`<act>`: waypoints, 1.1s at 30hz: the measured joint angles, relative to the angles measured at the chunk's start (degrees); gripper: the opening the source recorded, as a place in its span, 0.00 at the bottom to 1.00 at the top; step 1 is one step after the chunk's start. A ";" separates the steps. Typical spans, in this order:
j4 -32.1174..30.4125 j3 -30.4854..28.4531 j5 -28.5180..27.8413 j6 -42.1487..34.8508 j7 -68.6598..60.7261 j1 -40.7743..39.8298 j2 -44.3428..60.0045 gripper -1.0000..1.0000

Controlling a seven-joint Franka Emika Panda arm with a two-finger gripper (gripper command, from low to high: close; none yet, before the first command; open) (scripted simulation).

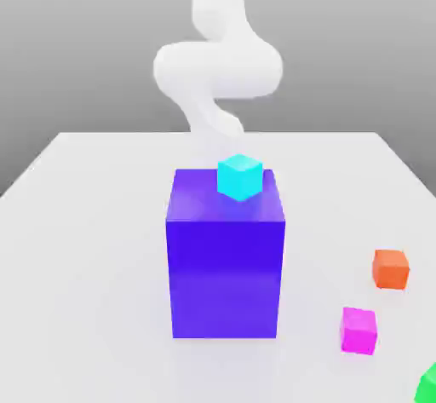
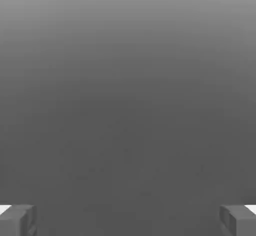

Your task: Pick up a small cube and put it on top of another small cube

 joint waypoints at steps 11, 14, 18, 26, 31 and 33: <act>-6.77 10.13 2.02 11.12 14.91 1.97 22.88 0.50; -8.61 12.88 0.96 14.17 20.04 2.66 29.13 0.50; -11.03 15.84 -2.23 18.15 28.20 4.52 37.66 0.50; -14.01 12.90 -12.38 26.86 44.87 12.04 54.89 0.50; -12.44 7.54 -16.91 32.82 48.63 16.56 62.69 0.00; -12.44 7.55 -16.93 32.86 48.65 16.55 62.69 0.00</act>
